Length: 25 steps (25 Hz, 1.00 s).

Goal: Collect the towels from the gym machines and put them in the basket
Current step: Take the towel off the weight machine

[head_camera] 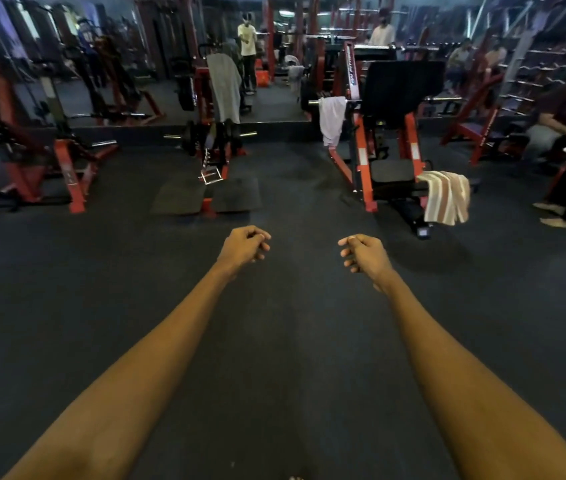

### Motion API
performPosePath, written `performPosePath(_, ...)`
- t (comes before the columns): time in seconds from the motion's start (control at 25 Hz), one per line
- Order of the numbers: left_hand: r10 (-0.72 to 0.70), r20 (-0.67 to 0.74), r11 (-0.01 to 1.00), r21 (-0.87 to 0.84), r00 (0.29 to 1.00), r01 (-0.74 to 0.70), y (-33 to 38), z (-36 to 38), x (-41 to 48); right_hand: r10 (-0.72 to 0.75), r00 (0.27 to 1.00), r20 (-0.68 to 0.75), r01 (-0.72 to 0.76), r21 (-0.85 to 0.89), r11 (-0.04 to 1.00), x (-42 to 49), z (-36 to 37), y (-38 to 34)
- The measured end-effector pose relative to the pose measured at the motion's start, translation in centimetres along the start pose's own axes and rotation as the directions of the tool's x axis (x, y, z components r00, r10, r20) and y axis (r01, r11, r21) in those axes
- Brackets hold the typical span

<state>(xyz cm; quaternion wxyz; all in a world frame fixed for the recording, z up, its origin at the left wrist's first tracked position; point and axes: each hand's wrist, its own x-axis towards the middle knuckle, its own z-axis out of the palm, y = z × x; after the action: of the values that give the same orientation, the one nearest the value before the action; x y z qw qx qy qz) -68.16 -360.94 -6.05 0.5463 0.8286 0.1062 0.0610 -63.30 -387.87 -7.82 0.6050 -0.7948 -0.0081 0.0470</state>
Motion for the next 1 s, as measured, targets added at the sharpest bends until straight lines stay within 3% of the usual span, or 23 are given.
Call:
performPosePath(0.44,-0.110,-0.240,0.994,-0.022,0.965,0.108,-2.2,-10.4,23.5,-0.065,0.984,0.167,0.072,-0.037,0.997,28.7,11.2,-8.0)
performPosePath(0.68,-0.131,-0.266,0.991,-0.031,0.955,0.128,-6.5,-15.6,38.6,-0.086,0.975,0.206,0.094,-0.032,0.995,43.7,20.6,-8.9)
performPosePath(1.0,-0.111,-0.261,0.994,-0.009,0.959,0.113,-5.9,-21.8,61.8,-0.085,0.981,0.172,0.091,-0.027,0.995,64.0,28.7,-14.8)
